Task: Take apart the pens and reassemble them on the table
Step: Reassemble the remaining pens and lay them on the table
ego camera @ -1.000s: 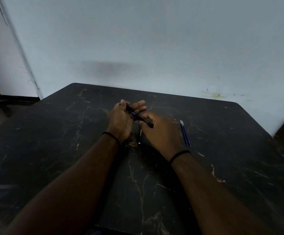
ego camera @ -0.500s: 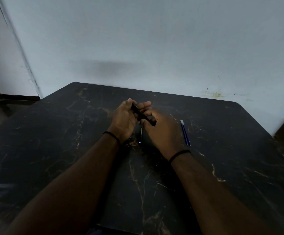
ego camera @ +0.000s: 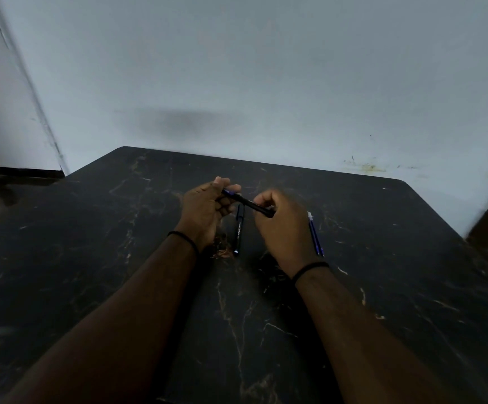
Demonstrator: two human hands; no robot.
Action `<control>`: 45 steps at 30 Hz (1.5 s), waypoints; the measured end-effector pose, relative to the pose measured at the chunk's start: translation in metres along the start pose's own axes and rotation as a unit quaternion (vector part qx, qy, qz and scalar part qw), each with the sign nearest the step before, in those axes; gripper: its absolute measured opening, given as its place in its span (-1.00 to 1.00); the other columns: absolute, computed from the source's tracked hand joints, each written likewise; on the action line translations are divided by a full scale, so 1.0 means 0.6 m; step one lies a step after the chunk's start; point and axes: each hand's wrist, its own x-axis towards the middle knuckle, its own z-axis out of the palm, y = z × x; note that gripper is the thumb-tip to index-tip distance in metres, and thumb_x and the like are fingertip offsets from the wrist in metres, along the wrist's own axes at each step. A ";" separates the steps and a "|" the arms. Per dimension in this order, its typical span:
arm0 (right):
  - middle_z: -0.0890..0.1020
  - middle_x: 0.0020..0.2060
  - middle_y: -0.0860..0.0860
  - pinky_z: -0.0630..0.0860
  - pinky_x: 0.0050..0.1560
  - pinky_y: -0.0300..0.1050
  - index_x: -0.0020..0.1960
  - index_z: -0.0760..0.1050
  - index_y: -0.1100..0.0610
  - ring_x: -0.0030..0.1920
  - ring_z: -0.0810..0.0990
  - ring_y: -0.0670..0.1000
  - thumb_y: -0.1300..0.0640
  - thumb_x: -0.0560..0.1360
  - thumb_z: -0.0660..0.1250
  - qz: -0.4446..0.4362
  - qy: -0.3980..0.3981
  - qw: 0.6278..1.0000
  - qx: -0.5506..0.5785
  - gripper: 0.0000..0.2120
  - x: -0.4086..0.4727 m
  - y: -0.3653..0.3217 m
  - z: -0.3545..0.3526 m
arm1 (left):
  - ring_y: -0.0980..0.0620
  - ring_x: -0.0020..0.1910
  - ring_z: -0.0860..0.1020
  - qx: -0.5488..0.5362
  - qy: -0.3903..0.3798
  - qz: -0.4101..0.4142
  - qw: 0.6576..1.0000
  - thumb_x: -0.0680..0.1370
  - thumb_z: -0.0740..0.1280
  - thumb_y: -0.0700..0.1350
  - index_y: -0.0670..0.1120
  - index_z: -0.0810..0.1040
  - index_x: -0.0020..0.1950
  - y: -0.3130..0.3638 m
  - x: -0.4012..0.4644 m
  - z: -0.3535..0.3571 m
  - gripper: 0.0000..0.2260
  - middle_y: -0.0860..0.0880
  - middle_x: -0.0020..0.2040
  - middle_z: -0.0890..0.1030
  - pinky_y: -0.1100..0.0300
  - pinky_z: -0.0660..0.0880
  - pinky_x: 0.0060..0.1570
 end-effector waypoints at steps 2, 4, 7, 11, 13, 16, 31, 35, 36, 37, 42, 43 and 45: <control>0.66 -0.16 -0.08 0.60 -0.10 -0.08 -0.03 0.62 0.04 -0.13 0.62 -0.08 0.18 0.49 0.41 0.009 0.004 1.000 0.006 -0.92 0.002 0.005 0.002 | -0.04 -0.08 0.65 -0.006 -0.001 -0.005 1.000 0.67 0.13 -0.11 -0.24 0.50 0.21 0.001 0.002 -0.002 -0.74 -0.17 0.03 0.67 0.17 0.57 -0.16; 0.68 -0.18 -0.08 0.60 -0.08 -0.03 -0.01 0.65 0.03 -0.15 0.63 -0.08 0.09 0.52 0.41 0.014 -0.011 1.000 0.002 -0.92 0.003 0.008 0.001 | -0.05 -0.07 0.67 -0.013 -0.002 -0.010 1.000 0.68 0.11 -0.12 -0.23 0.49 0.21 0.001 0.004 -0.004 -0.74 -0.17 0.03 0.68 0.16 0.58 -0.16; 0.68 -0.22 -0.08 0.60 -0.10 -0.01 -0.03 0.66 0.02 -0.19 0.62 -0.08 0.04 0.53 0.40 0.012 -0.018 1.000 0.007 -0.91 0.002 0.012 0.000 | -0.06 -0.07 0.68 -0.018 -0.007 -0.011 1.000 0.69 0.06 -0.16 -0.24 0.47 0.24 0.001 0.004 -0.004 -0.74 -0.17 0.03 0.67 0.13 0.59 -0.12; 0.69 -0.18 -0.10 0.61 -0.03 0.01 -0.05 0.64 -0.05 -0.14 0.64 -0.09 0.12 0.52 0.42 0.013 -0.008 0.999 0.031 -0.92 0.000 0.007 0.005 | -0.06 -0.06 0.68 -0.020 -0.013 -0.010 1.000 0.69 0.05 -0.19 -0.26 0.46 0.26 0.001 0.007 -0.005 -0.73 -0.17 0.03 0.67 0.13 0.59 -0.13; 0.68 -0.20 -0.10 0.62 -0.04 0.01 -0.09 0.61 -0.07 -0.15 0.64 -0.09 0.20 0.50 0.41 0.018 0.005 0.999 0.049 -0.84 0.000 0.004 0.007 | -0.02 -0.11 0.69 -0.016 -0.020 -0.009 1.000 0.69 0.06 -0.18 -0.26 0.45 0.27 0.000 0.008 -0.005 -0.72 -0.16 0.01 0.67 0.15 0.59 -0.15; 0.66 -0.18 -0.07 0.59 -0.09 -0.10 -0.05 0.61 0.02 -0.15 0.62 -0.10 0.29 0.47 0.42 0.006 0.027 0.998 0.056 -0.82 -0.001 0.000 0.008 | 0.01 -0.15 0.69 -0.011 -0.028 -0.007 1.000 0.69 0.05 -0.18 -0.26 0.46 0.26 -0.001 0.005 -0.001 -0.72 -0.15 -0.01 0.67 0.14 0.57 -0.11; 0.65 -0.22 -0.13 0.44 -0.22 -0.29 -0.07 0.59 0.02 -0.18 0.58 -0.18 0.07 0.55 0.36 0.028 -0.018 0.999 0.028 -0.94 -0.006 -0.003 0.017 | -0.02 -0.09 0.68 -0.006 -0.074 -0.017 0.997 0.69 0.01 -0.19 -0.19 0.51 0.21 -0.002 0.012 -0.012 -0.69 -0.11 -0.05 0.68 0.11 0.56 -0.04; 0.63 -0.21 -0.10 0.37 -0.27 -0.32 -0.07 0.57 0.07 -0.19 0.55 -0.17 0.10 0.56 0.34 0.020 -0.014 1.000 0.014 -0.94 -0.006 -0.004 0.023 | -0.02 -0.11 0.67 -0.021 -0.094 -0.019 0.995 0.69 0.01 -0.19 -0.20 0.51 0.22 -0.002 0.015 -0.017 -0.69 -0.08 -0.12 0.68 0.10 0.55 -0.01; 0.63 -0.21 -0.10 0.37 -0.28 -0.33 -0.06 0.57 0.07 -0.19 0.55 -0.18 0.11 0.56 0.34 0.017 -0.013 1.000 0.011 -0.94 -0.006 -0.006 0.023 | -0.02 -0.11 0.67 -0.025 -0.100 -0.017 0.995 0.69 0.01 -0.19 -0.19 0.52 0.22 -0.002 0.015 -0.018 -0.70 -0.07 -0.14 0.69 0.09 0.54 0.01; 0.62 -0.21 -0.10 0.36 -0.29 -0.33 -0.06 0.57 0.08 -0.20 0.54 -0.18 0.11 0.57 0.34 0.014 -0.009 1.000 0.011 -0.93 -0.007 -0.007 0.024 | -0.02 -0.10 0.67 -0.030 -0.107 -0.016 0.994 0.69 0.01 -0.19 -0.18 0.52 0.20 -0.002 0.015 -0.018 -0.70 -0.06 -0.15 0.69 0.07 0.53 0.04; 0.63 -0.21 -0.07 0.35 -0.29 -0.32 -0.08 0.57 0.09 -0.18 0.56 -0.12 0.12 0.57 0.34 0.020 -0.001 1.000 0.020 -0.93 -0.006 -0.015 0.021 | -0.04 -0.07 0.67 -0.051 -0.136 -0.007 0.989 0.69 0.03 -0.19 -0.18 0.52 0.21 -0.001 0.019 -0.020 -0.71 -0.08 -0.13 0.69 0.06 0.55 0.10; 0.63 -0.21 -0.06 0.36 -0.29 -0.29 -0.09 0.56 0.09 -0.19 0.57 -0.10 0.12 0.56 0.35 0.023 -0.007 1.000 0.017 -0.92 -0.006 -0.015 0.019 | -0.04 -0.07 0.67 -0.050 -0.141 -0.006 0.989 0.69 0.03 -0.19 -0.19 0.51 0.23 -0.001 0.019 -0.019 -0.71 -0.09 -0.11 0.69 0.08 0.56 0.08; 0.63 -0.25 -0.05 0.34 -0.32 -0.24 -0.12 0.55 0.08 -0.23 0.57 -0.09 0.09 0.53 0.36 0.031 -0.037 0.999 -0.006 -0.91 -0.004 -0.014 0.013 | -0.04 -0.07 0.66 -0.039 -0.152 -0.001 0.988 0.69 0.04 -0.20 -0.23 0.46 0.30 -0.002 0.018 -0.017 -0.70 -0.13 -0.05 0.67 0.13 0.59 0.01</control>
